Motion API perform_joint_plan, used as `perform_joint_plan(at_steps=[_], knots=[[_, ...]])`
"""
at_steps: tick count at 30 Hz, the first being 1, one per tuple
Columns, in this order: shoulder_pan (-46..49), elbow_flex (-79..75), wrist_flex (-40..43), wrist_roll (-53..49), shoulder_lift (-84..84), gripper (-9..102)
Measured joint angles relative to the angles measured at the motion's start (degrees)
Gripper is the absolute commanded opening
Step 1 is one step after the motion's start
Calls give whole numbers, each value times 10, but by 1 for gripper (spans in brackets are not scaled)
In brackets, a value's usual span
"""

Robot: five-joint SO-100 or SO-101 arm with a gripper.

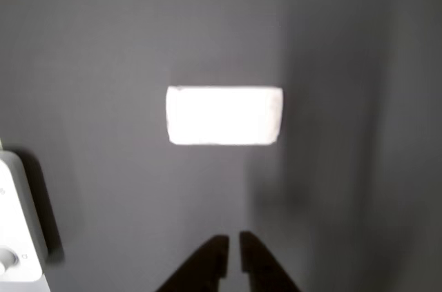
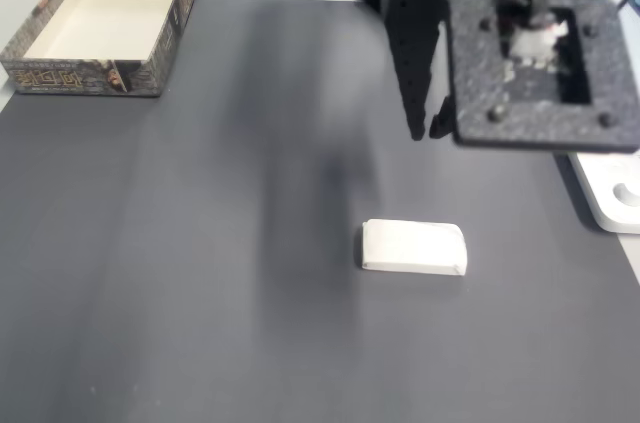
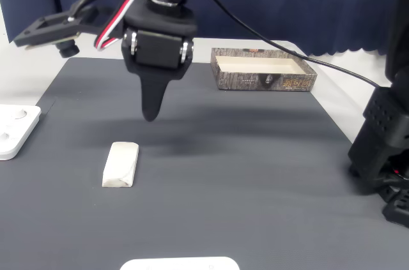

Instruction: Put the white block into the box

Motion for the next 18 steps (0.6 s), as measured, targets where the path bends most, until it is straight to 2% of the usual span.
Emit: perform_joint_plan(at_steps=[18], knots=[[0, -174, 27, -5, -143, -1]])
